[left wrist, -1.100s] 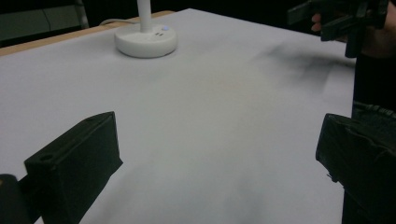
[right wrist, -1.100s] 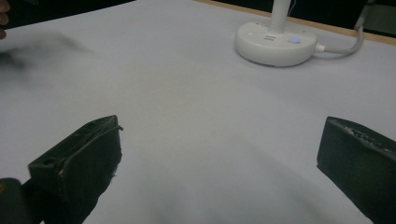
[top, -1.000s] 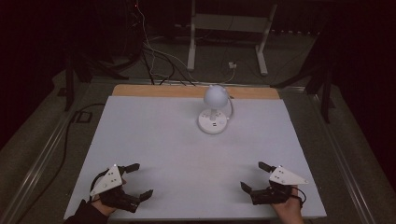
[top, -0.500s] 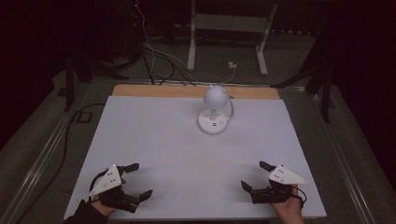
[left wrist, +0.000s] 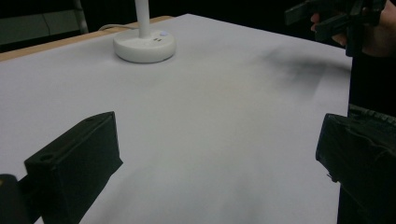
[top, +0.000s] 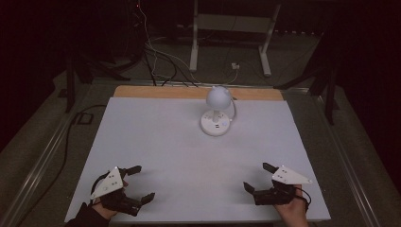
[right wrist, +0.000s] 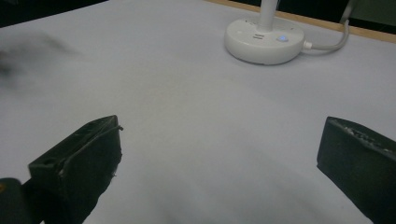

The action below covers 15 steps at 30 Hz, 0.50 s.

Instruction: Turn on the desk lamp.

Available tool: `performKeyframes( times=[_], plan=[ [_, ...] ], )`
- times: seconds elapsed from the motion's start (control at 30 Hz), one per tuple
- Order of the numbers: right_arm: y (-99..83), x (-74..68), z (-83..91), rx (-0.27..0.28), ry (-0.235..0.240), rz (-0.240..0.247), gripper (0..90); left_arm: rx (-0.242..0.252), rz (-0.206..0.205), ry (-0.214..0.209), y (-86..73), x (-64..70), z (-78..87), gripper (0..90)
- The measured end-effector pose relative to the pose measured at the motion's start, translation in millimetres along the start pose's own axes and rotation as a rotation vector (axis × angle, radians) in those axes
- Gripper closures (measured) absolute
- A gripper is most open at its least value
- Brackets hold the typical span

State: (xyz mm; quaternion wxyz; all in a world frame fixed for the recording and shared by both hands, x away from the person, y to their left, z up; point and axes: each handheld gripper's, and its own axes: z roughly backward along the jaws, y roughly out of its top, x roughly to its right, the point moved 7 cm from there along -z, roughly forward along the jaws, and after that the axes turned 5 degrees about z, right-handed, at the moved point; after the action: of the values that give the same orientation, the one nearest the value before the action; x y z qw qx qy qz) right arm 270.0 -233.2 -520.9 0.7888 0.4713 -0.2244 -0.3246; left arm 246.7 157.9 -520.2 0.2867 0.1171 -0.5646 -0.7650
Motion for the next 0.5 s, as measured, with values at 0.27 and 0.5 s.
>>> performKeyframes(
  times=[0.27, 0.5],
  plan=[
    [5.9, -0.9, -0.9, -0.014, 0.006, -0.026, 0.0, 0.0, 0.002, -0.004, 0.2, 0.1, -0.5, 0.4],
    [13.5, 1.4, -2.7, -0.026, -0.009, -0.042, 0.0, 0.001, -0.003, -0.008, 0.5, 1.3, -0.2, 0.3]
  ],
)
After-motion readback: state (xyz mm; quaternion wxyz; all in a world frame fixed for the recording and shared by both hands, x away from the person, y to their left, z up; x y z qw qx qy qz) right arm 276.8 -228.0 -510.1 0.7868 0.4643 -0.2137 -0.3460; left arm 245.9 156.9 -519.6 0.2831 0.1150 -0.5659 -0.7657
